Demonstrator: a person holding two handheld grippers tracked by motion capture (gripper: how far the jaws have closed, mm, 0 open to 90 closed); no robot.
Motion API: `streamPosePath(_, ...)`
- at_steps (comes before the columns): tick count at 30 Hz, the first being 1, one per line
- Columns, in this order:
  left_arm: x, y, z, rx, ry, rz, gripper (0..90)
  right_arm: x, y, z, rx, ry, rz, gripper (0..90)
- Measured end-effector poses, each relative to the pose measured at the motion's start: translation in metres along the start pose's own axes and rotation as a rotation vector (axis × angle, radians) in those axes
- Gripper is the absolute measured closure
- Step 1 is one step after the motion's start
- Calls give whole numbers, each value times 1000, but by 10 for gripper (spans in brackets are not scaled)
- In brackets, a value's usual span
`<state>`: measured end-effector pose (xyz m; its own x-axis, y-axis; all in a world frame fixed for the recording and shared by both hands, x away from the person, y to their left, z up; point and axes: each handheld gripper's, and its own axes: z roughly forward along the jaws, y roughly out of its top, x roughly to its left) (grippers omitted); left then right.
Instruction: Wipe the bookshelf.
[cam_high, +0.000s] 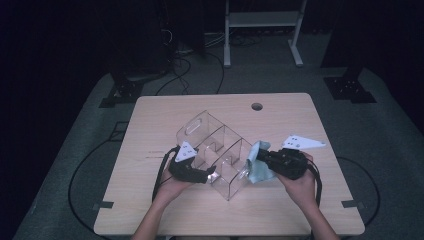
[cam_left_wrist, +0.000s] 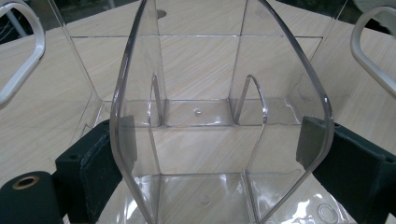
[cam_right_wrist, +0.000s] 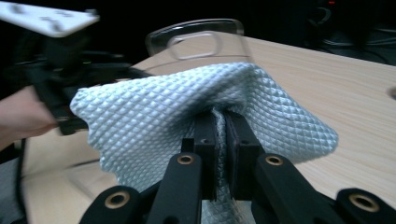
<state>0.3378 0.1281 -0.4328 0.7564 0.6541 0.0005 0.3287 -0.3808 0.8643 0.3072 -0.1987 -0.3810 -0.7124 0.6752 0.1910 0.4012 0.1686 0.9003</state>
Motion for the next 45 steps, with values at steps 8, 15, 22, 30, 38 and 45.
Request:
streamPosePath(8,1,-1,0,3,0,-8,84,42,0,11,48,111,-76,837)
streamPosePath(15,-1,0,1,-2,6,-6,84,29,4,8,48,64,-43,839)
streamPosePath(22,-1,0,1,4,8,-5,84,53,1,15,75,120,-92,838)
streamPosePath(30,0,0,0,4,8,-2,85,57,2,17,87,123,-98,839)
streamPosePath(38,0,0,1,3,7,-5,85,54,-1,17,75,146,-69,838)
streamPosePath(45,-1,0,1,-3,9,-6,85,39,4,11,67,78,-63,838)
